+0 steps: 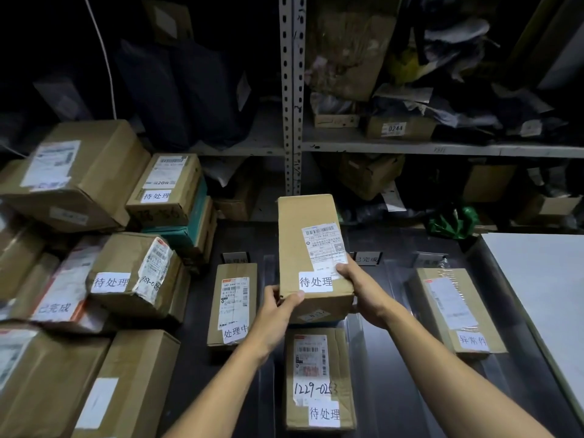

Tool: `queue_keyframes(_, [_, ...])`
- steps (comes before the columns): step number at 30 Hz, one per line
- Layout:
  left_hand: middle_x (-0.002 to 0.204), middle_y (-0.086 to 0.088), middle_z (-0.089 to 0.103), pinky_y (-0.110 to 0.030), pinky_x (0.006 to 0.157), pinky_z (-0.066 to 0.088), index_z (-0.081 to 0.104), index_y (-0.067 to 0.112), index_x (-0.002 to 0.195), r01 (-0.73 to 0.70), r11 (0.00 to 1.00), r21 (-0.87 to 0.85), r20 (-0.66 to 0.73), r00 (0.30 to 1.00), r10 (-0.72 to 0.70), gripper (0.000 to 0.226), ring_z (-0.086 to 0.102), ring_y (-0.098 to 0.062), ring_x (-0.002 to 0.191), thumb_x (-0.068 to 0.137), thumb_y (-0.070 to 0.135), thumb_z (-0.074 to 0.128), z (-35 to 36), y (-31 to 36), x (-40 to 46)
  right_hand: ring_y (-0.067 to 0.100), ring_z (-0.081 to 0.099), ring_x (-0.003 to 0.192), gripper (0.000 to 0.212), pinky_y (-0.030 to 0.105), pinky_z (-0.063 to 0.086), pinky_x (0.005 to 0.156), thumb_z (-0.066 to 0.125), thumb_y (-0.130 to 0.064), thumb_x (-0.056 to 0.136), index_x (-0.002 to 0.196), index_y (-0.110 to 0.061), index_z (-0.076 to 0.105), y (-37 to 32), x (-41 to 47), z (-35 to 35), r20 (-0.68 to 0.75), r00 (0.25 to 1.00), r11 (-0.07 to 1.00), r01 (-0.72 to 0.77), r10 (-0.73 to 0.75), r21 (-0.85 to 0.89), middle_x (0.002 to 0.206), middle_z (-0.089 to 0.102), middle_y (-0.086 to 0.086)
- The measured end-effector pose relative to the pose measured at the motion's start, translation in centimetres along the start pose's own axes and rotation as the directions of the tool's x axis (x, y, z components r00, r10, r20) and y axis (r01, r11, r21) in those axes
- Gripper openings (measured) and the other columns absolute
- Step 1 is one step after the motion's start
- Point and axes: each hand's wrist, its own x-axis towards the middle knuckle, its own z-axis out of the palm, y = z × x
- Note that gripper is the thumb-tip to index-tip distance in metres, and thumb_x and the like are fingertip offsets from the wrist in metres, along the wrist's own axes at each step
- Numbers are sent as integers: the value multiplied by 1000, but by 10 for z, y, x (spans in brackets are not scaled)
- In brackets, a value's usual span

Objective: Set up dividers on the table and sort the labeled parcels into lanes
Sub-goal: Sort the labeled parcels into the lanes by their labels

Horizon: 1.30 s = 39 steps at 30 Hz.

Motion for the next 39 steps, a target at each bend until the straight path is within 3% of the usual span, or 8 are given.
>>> queue_keyframes(5, [126,11,58,-20,84,46,31,34,139,-27,1000,8,-12,1000,27,100,57,-3,110,57,81,65,-1,6,-9,21,42,137,75,51,29,109,53,-55,92,155,-39,17,-6,-11,-1,-72,997,999,4,-1,45,154,40,-8])
queue_keyframes(8, [153,1,37,-33,107,36,18,34,149,-66,998,17,-56,996,67,103,41,-16,134,67,76,65,-8,16,-21,18,28,147,83,40,26,114,55,-59,91,157,-31,13,-12,-21,-2,-247,954,961,106,-171,-256,162,24,-5])
queue_keyframes(11, [158,0,27,-26,103,28,20,34,150,-148,989,29,-115,982,150,100,31,-11,140,67,69,61,-23,29,-37,10,32,142,75,34,29,113,56,-57,91,154,-31,25,-31,-37,6,-306,853,856,264,-423,-445,157,33,-11])
queue_keyframes(21, [147,6,41,-39,114,34,37,37,142,-272,957,95,-376,881,288,87,40,-8,134,65,70,61,-127,37,-114,2,34,140,73,20,25,114,52,-55,90,152,-22,32,-93,-59,142,96,695,488,589,-712,-644,155,37,-5])
queue_keyframes(25, [142,12,45,-31,108,34,44,42,133,-263,959,109,-459,842,283,66,40,-8,134,72,61,61,-189,29,-124,-35,32,110,72,-8,26,87,53,-59,87,151,-35,30,-91,-46,207,167,761,605,610,-627,-511,135,38,-27])
queue_keyframes(31, [143,5,46,-34,108,36,44,31,137,-218,973,80,-557,799,225,50,42,-12,132,91,39,63,-281,23,-88,17,56,121,71,43,45,106,59,-53,91,151,-28,30,-78,17,299,110,972,915,235,-210,-328,140,55,0])
queue_keyframes(34, [148,0,44,-39,111,35,37,23,145,-150,986,77,-562,810,167,56,43,-17,132,94,31,59,-317,21,-58,13,60,106,73,46,48,101,57,-53,92,152,-24,27,-73,49,339,47,994,964,105,-97,-245,135,57,1])
queue_keyframes(39, [151,2,41,-37,111,35,30,26,150,-57,987,151,-503,855,126,54,40,-19,137,99,27,49,-335,13,-18,28,45,133,84,46,40,104,53,-59,92,157,-26,11,-62,88,375,-66,997,995,-44,38,-93,155,37,4])
